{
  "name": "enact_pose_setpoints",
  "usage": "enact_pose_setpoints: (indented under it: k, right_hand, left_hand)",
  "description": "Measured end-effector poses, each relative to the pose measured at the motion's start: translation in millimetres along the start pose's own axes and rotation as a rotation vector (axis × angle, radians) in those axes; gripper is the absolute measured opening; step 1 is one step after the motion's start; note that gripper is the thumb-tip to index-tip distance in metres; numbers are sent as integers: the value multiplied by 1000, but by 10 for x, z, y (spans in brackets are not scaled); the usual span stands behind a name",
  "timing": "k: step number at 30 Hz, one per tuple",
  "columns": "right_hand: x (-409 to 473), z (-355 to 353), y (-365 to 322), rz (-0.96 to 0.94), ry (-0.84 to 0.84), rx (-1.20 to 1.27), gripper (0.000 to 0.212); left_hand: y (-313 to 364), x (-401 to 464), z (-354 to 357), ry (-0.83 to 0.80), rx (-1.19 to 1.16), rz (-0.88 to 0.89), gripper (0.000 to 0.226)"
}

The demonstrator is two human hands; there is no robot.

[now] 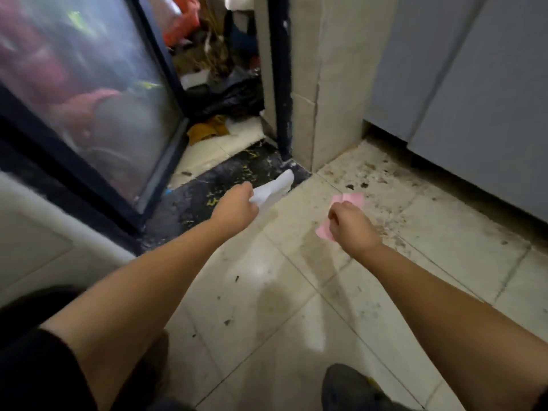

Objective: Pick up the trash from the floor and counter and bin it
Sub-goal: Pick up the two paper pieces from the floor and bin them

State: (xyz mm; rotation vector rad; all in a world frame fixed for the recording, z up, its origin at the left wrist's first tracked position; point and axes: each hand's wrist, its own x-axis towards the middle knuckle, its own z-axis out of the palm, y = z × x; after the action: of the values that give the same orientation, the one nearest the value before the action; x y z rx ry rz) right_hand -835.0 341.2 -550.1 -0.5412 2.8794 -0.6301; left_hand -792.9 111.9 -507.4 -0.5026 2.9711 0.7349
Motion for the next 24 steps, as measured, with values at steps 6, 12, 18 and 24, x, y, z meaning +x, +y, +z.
enact_pose_setpoints:
  k: [6, 12, 18, 24]
  right_hand:
    - [-258, 35, -2237, -481, 44, 86, 15]
    - [-937, 585, -3827, -815, -142, 147, 17]
    - [-1402, 1392, -4066, -873, -581, -128, 16]
    - [-1476, 1867, -3774, -848, -675, -320, 27]
  left_hand:
    - [-1212, -1065, -1275, 212, -108, -70, 8]
    - [-2518, -2197, -1928, 227, -67, -229, 12]
    - [-3108, -2786, -1383, -47, 39, -312, 7]
    - [-3139, -2809, -812, -257, 168, -354, 35]
